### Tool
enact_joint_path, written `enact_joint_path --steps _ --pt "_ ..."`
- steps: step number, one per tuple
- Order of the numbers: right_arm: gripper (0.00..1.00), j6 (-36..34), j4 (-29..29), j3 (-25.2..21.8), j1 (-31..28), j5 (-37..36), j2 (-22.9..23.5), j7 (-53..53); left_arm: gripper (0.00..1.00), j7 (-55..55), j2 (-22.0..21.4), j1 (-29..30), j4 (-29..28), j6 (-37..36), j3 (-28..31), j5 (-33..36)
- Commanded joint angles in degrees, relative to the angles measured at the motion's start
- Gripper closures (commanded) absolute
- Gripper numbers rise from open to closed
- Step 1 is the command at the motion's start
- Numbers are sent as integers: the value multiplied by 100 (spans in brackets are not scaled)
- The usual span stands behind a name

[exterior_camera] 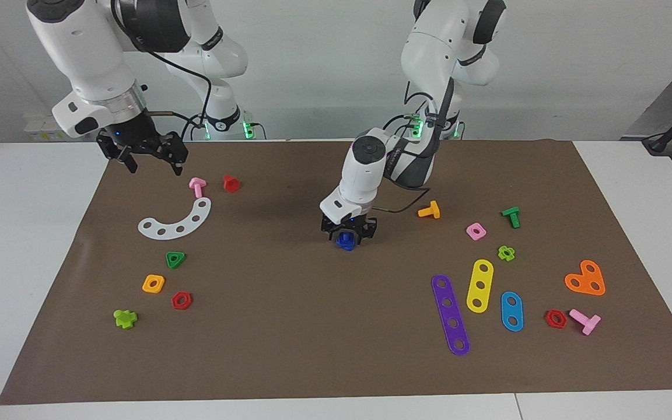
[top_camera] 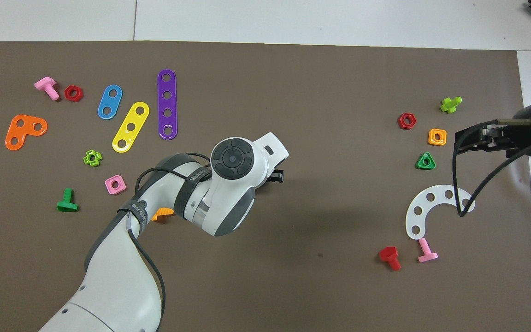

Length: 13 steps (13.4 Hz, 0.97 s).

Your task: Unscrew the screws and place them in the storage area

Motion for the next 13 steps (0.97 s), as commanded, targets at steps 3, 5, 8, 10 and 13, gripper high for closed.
enact_joint_path --steps 3,5,8,10,13 --pt "0 -53 26 7 -8 149 2 -167 41 -8 -104 -88 -212 105 108 209" --pt "0 -53 26 7 1 149 10 -167 52 0 -104 -79 -159 61 116 209" --pt "0 -53 26 7 -7 149 2 -167 49 0 -104 -70 -89 61 134 209" --pt "0 -53 26 7 -7 149 2 -176 36 -8 -104 -70 -71 87 134 209" --pt "0 -45 26 7 -7 149 10 -167 54 -8 -104 -70 -71 35 134 288"
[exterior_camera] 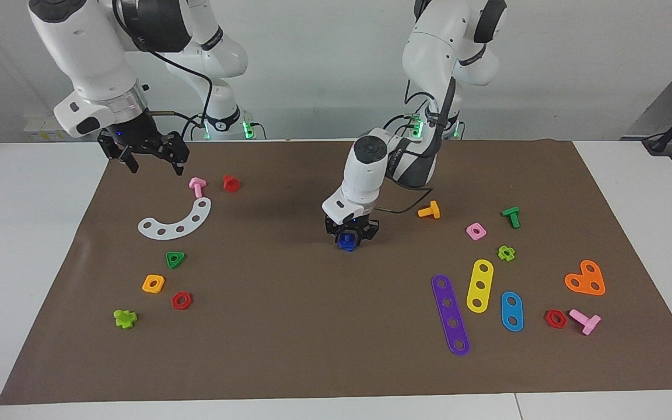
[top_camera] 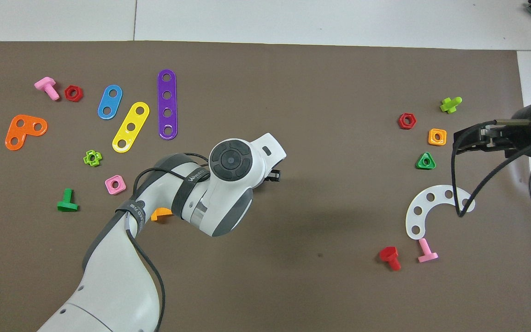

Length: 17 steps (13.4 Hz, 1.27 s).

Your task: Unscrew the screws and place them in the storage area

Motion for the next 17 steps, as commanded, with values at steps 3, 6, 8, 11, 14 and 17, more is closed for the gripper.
enact_joint_path --steps 3,6,8,11,14,17 --pt "0 -62 26 0 -19 149 2 -176 92 -23 -70 -71 32 -206 88 157" --pt "0 -62 26 0 -28 149 2 -167 100 -23 -36 -18 442 -609 88 149" --pt "0 -71 26 0 -28 149 2 -132 98 -57 183 8 1223 -1407 114 114" --pt "0 -71 26 0 -19 149 2 -123 97 -31 395 419 2079 -2306 246 87" --pt "0 60 -113 61 94 149 -33 -53 96 222 343 1175 1897 -2553 246 105" --pt "0 858 -965 61 541 149 -306 305 95 1450 36 1975 1011 -2545 246 96"
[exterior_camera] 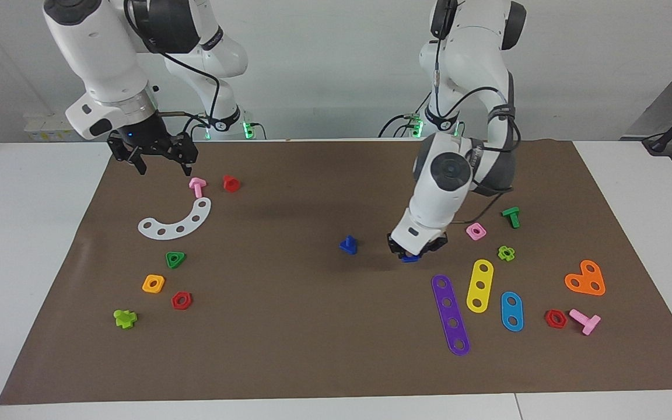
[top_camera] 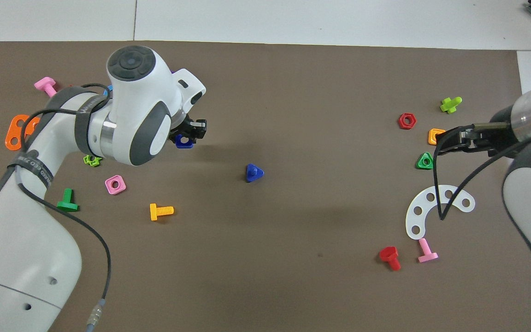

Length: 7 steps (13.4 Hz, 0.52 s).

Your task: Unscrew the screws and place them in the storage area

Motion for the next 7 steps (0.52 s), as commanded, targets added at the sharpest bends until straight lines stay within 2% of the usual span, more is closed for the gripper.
enact_joint_path --steps 1,3,4,5,7 --pt "0 680 -810 25 451 143 -242 463 94 926 -328 571 -813 24 -58 74" --pt "1 1215 -1091 17 873 126 -119 928 88 1141 -451 704 -1156 85 -58 109" --pt "1 1453 -1145 25 1023 125 3 1096 61 1124 -487 704 -1297 216 -58 109" --pt "1 1647 -1146 17 1312 91 222 1341 1 1132 -522 704 -1438 426 -58 109" --pt "1 2164 -1137 17 1795 20 617 2035 0 1150 -522 713 -1404 428 -58 109"
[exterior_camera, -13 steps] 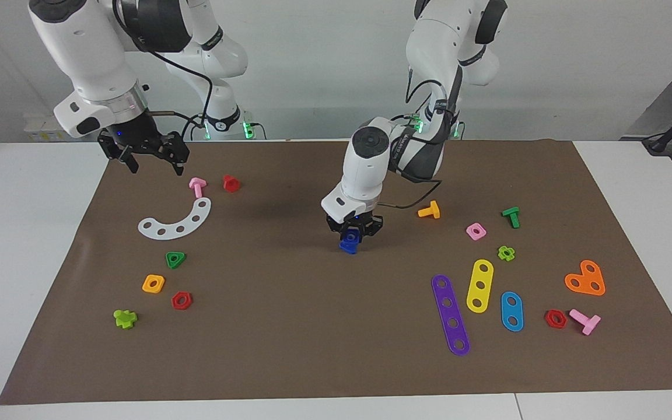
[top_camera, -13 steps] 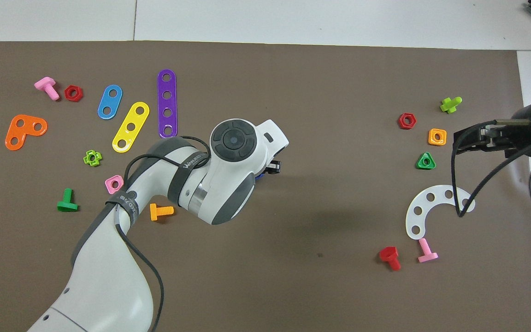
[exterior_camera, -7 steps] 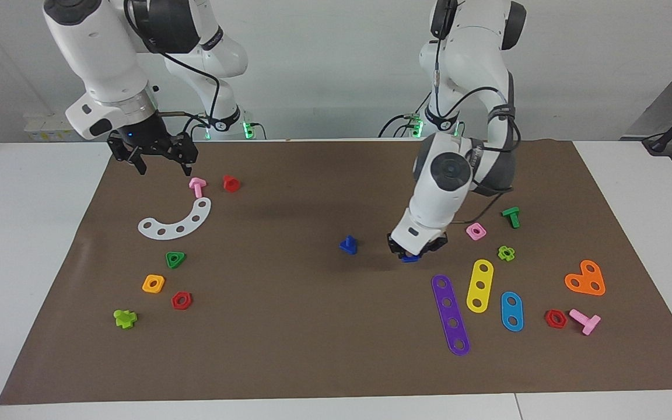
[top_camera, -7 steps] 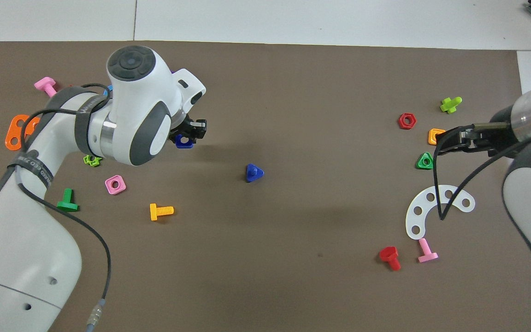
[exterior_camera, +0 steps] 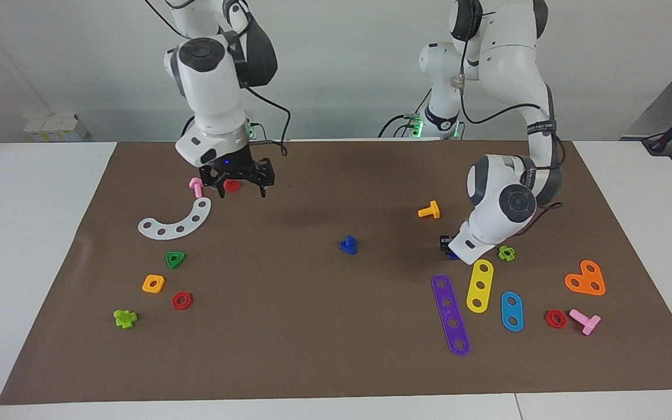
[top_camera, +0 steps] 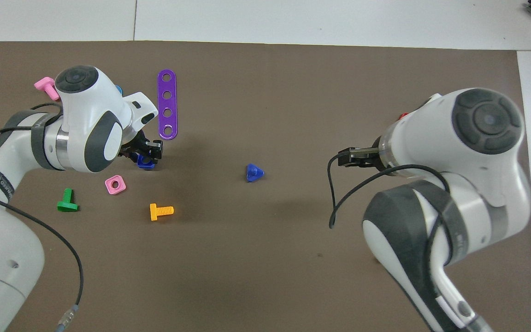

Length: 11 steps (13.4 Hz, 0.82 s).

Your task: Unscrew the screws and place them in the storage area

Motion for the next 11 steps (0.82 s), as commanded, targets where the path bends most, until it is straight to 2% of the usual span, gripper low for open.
enact_joint_path --steps 1,4,6,8,11 --pt "2 659 -9 -22 576 -60 534 752 0 13 -263 -9 -248 160 2 108" --pt "7 1196 78 -22 963 -237 1000 1394 0 22 -254 271 427 -374 -7 64" --pt "11 1417 228 -22 1114 -246 1290 1519 0 48 -446 640 718 -867 2 64" --pt "11 1426 455 -13 1132 -246 1466 1519 0 49 -893 852 580 -1210 20 73" --pt "14 1418 991 -22 1343 -246 2055 1563 0 22 -1666 976 193 -1650 37 117"
